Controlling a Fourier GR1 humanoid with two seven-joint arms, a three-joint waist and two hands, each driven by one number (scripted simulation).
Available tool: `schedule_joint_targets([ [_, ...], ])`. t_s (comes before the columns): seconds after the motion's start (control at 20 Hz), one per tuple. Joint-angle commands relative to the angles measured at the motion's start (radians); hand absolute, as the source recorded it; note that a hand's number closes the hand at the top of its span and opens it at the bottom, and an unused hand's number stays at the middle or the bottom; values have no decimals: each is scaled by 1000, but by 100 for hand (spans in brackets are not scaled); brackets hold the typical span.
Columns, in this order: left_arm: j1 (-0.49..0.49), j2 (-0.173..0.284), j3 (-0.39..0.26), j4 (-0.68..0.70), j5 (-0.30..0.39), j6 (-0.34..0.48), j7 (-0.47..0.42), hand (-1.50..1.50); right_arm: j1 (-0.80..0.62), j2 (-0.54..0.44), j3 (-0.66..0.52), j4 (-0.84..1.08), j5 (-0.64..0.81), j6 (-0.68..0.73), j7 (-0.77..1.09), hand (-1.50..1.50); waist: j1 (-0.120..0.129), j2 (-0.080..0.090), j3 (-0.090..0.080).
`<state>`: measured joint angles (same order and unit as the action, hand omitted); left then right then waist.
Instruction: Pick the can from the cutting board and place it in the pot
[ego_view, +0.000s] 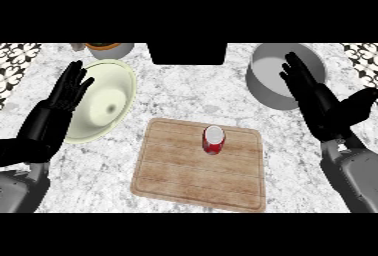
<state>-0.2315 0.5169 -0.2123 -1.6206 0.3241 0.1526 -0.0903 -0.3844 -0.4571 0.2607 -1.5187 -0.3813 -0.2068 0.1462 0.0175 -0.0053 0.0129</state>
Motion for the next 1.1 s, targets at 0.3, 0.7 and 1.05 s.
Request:
schedule_joint_targets([
  [0.3,143,-60,73,70,9,143,14,0,157,-233,-110,-53,492,-397,-86,150,-187,-30,-42],
  [0.7,222,-163,33,48,2,198,-39,0,367,91,41,-275,812,-881,-257,-150,-110,-24,-20],
  [1.05,229,-179,7,34,-29,211,-59,0,646,282,200,-239,1141,-925,-167,-150,-93,-6,-24],
])
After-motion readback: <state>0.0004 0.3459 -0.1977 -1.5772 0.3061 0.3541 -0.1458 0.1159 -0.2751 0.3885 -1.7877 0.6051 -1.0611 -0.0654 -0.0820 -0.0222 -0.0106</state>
